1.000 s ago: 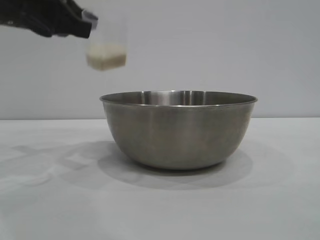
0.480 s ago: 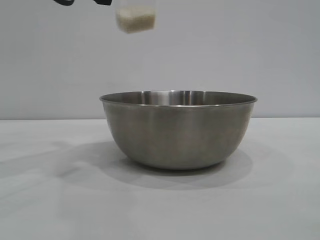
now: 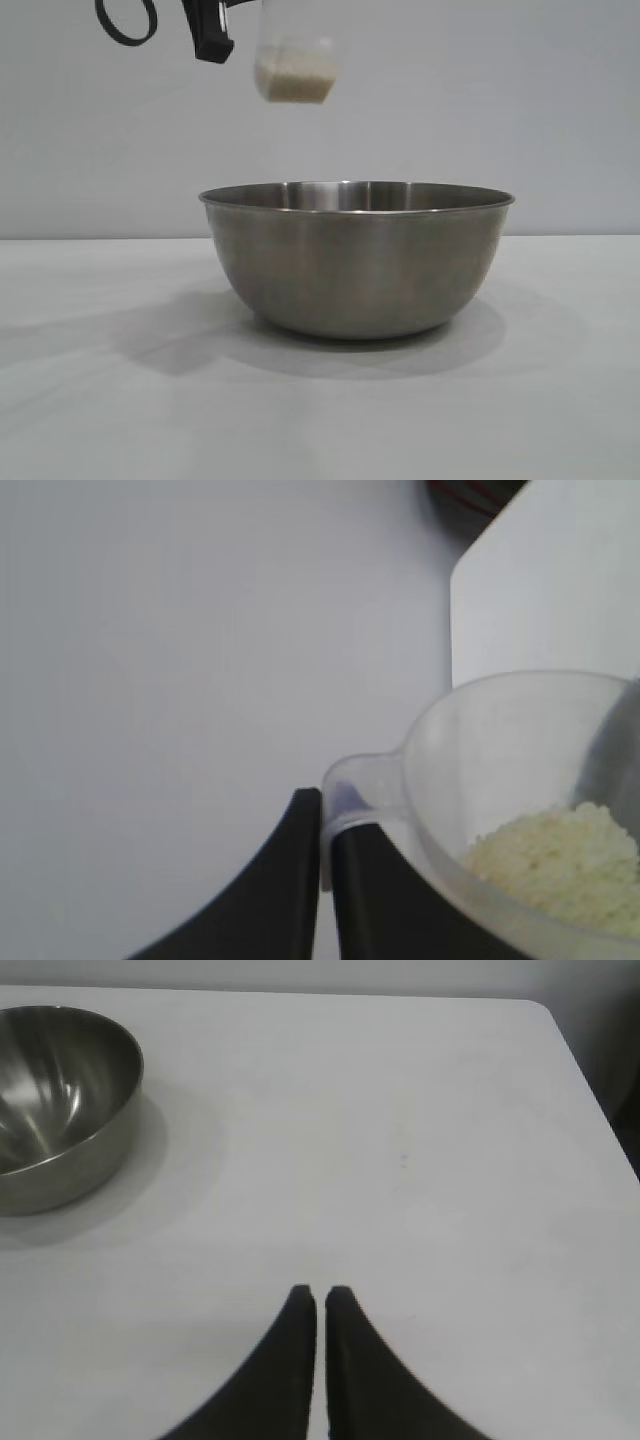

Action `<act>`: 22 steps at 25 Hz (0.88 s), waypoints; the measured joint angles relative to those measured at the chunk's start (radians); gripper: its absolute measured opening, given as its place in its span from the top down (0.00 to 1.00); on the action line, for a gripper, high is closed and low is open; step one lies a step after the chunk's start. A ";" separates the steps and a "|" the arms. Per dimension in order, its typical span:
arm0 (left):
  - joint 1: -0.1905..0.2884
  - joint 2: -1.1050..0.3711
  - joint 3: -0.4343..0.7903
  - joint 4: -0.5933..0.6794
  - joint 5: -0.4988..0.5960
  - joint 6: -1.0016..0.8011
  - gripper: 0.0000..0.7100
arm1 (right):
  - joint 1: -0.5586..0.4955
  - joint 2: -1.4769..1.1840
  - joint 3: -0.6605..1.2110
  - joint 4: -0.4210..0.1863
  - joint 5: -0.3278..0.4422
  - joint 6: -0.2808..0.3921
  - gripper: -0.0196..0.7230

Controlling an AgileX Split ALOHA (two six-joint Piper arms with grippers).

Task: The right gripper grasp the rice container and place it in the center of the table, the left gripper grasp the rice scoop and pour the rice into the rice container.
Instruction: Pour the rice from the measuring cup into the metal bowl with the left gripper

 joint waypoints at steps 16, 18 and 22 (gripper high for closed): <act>-0.004 0.000 0.000 -0.004 0.002 0.426 1.00 | 0.000 0.000 0.000 0.000 0.000 0.000 0.97; -0.012 0.000 0.000 -0.004 -0.001 0.463 1.00 | 0.000 0.000 0.000 0.000 0.000 0.000 0.97; -0.018 0.000 0.000 -0.032 -0.013 0.514 1.00 | 0.000 0.000 0.000 0.000 0.000 0.000 0.97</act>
